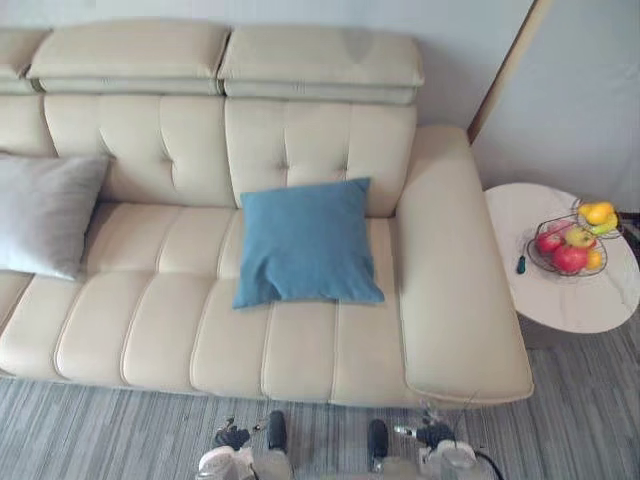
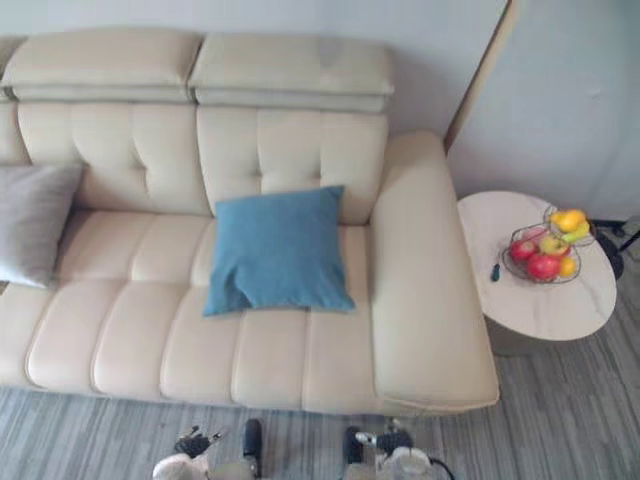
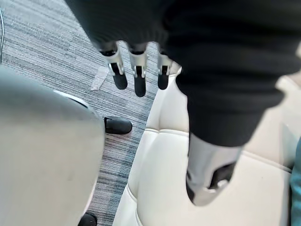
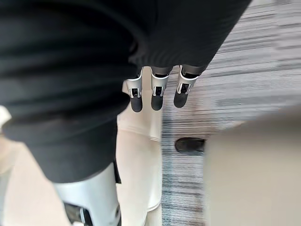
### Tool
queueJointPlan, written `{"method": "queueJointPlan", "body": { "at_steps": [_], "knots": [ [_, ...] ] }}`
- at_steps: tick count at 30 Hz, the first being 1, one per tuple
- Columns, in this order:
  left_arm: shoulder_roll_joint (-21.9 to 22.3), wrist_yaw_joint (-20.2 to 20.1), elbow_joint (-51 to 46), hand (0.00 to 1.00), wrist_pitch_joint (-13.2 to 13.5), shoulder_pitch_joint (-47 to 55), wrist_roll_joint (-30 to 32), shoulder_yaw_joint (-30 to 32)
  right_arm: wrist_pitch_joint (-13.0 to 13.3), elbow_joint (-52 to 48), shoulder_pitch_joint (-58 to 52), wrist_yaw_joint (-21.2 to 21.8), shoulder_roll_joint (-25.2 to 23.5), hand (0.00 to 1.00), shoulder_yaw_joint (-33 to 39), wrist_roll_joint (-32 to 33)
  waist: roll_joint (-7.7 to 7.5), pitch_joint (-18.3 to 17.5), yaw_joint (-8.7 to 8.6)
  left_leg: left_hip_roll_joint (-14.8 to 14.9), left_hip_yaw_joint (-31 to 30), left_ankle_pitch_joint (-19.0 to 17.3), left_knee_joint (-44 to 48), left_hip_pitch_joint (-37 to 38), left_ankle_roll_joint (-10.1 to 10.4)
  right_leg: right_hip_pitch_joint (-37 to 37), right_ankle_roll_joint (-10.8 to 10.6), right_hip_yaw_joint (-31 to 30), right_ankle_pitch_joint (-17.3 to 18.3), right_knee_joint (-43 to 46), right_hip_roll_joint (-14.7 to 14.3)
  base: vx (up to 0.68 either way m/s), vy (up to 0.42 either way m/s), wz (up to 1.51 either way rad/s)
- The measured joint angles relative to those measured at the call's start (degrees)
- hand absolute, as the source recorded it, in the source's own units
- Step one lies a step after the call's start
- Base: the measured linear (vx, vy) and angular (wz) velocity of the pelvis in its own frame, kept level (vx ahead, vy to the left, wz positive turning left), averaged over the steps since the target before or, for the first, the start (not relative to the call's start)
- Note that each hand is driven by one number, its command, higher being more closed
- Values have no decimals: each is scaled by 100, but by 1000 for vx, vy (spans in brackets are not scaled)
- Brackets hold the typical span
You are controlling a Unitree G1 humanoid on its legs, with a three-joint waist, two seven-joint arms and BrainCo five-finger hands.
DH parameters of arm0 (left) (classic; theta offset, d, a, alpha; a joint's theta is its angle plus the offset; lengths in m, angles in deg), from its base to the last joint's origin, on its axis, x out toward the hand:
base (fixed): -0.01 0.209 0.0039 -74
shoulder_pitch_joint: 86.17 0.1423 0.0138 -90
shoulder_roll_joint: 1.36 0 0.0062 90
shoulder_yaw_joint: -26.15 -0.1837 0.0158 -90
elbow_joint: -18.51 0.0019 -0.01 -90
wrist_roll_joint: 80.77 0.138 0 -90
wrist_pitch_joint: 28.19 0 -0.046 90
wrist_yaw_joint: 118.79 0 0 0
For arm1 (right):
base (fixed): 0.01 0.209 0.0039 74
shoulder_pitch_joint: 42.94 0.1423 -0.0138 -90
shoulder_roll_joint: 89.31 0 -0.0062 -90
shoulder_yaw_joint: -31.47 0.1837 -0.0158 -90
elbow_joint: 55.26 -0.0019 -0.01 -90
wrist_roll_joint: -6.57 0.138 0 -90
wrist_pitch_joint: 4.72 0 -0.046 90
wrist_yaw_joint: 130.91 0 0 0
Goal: Pick up cushions and gather them together orderly.
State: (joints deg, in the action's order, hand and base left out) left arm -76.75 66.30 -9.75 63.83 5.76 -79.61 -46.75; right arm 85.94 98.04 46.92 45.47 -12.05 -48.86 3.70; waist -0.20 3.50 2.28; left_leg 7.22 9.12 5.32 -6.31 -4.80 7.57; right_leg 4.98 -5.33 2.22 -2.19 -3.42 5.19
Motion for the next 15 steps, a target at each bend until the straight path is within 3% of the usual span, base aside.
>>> {"method": "queueJointPlan", "body": {
  "at_steps": [3, 4, 15],
  "knots": [
    [-3, 1, 88, 0, -1, -20, 51, -2, -31, 113, 11, -94, -39, 0, 222, -2, -5, -83, -16, 1, 97, -18, -1, 60, 17, -32, -4, -39, 3, 0, 2, 0, 8, -8],
    [-112, -3, 369, 0, -12, -13, 108, -131, -111, 531, 183, -110, -84, 0, 815, 2, -21, -241, -265, -123, 120, -283, 0, 402, -26, -402, -23, 28, 167, -75, 122, 2, 4, -6],
    [-111, -4, 369, 0, -16, 60, 189, -136, -118, 531, 132, -90, -86, 0, 805, -125, -9, -234, -263, -127, 135, -292, 0, 554, -27, -519, -11, 29, 175, -75, 121, -3, 0, 0]
  ]
}}
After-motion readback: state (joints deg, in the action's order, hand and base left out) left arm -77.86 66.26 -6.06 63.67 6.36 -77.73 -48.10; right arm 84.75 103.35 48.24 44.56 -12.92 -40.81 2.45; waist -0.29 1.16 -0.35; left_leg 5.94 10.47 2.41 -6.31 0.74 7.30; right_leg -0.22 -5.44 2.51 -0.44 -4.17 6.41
